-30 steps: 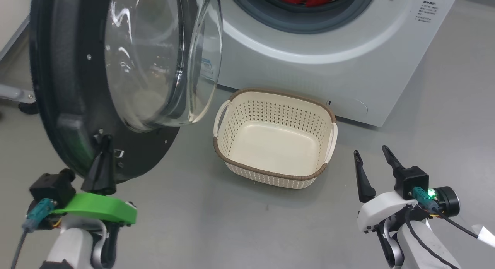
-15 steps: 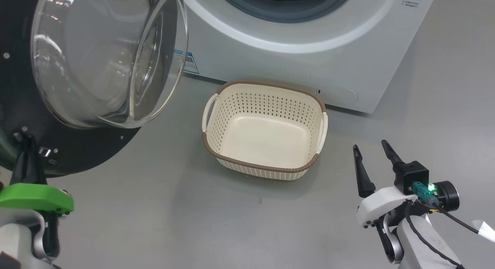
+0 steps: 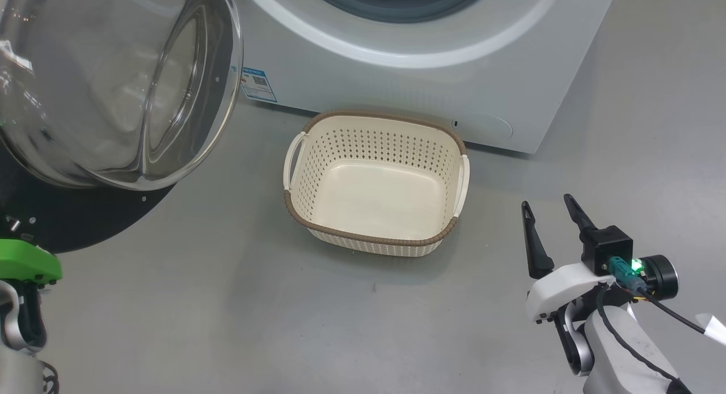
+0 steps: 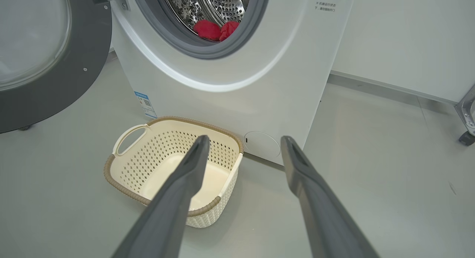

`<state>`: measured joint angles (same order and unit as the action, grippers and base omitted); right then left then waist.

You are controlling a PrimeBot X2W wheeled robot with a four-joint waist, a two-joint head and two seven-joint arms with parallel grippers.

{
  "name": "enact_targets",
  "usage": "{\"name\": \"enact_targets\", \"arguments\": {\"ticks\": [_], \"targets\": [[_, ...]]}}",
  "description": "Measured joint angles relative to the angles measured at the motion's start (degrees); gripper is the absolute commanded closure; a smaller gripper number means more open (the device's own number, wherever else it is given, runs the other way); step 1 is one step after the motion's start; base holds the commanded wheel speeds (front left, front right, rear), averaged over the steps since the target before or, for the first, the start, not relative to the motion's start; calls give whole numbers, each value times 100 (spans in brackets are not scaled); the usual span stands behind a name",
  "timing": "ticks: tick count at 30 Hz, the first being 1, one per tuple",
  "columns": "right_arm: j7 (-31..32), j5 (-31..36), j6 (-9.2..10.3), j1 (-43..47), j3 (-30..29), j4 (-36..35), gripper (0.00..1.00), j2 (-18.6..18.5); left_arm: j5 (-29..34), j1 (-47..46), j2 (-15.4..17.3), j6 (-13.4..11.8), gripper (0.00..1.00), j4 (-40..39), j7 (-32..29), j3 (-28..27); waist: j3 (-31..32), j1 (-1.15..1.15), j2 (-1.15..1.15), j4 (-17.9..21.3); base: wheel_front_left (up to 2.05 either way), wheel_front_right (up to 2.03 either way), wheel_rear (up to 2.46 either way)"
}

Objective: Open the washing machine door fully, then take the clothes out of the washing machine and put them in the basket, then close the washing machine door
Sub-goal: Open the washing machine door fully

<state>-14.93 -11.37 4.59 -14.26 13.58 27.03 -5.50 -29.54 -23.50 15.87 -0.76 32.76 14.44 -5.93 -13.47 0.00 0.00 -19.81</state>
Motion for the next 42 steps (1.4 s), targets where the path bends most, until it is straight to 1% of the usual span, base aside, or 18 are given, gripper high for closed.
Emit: {"name": "enact_targets", "arguments": {"ticks": [8, 12, 19, 21, 22, 23, 24, 25, 26, 27, 28, 35, 42], "targets": [[0, -1, 0, -21, -78, 8, 0, 23, 133, -15, -172, 127, 100, -48, 0, 79, 86, 0, 0, 25, 0, 0, 0], [0, -4, 0, -20, -121, 8, 0, 43, 294, -8, -307, 299, 100, -248, 0, 127, 170, 0, 0, 21, 0, 0, 0], [0, -16, -55, 45, -124, 15, 0, 109, 455, 269, -755, 491, 100, -693, 0, 303, 359, 0, 0, 49, 0, 0, 0], [0, -16, -85, 68, -103, 14, 0, 122, 544, 459, -820, 522, 100, -804, 1, 381, 415, 0, 0, 80, 0, 0, 0], [0, -18, -97, 69, -91, 12, 0, 134, 615, 548, -845, 564, 87, -860, 1, 428, 440, 0, 0, 106, 0, 0, 0], [0, -18, -98, 70, -86, 4, 0, 149, 686, 627, -870, 568, 69, -934, 0, 471, 463, 0, 0, 134, 0, 0, 0], [0, -18, -99, 71, -80, -3, 0, 157, 755, 692, -901, 580, 69, -1012, 0, 511, 486, 0, 0, 165, 0, 0, 0], [0, -18, -99, 74, -69, -7, 0, 160, 806, 756, -929, 614, 51, -1095, 1, 555, 511, 0, 0, 200, 0, 0, 0], [0, -18, -99, 84, -73, -13, 0, 166, 825, 820, -965, 620, 24, -1173, 1, 576, 535, 0, 0, 236, 0, 0, 0], [0, -18, -100, 100, -75, -22, 0, 169, 856, 890, -994, 626, 4, -1243, 1, 605, 561, 0, 0, 277, 0, 0, 0], [0, -18, -101, 122, -78, -37, 0, 170, 912, 970, -1013, 642, 0, -1299, 1, 627, 586, 0, 0, 319, 0, 0, 0], [0, -38, -123, 263, -93, -265, 0, 199, 1096, 1552, -1094, 669, 0, -1525, 0, 627, 756, 0, 0, 698, 0, 0, 0], [0, -59, -201, 336, -12, -483, 0, 209, 1300, 1909, -1100, 687, 0, -1802, 0, 555, 885, 0, 0, 1179, 0, 0, 0]]}}
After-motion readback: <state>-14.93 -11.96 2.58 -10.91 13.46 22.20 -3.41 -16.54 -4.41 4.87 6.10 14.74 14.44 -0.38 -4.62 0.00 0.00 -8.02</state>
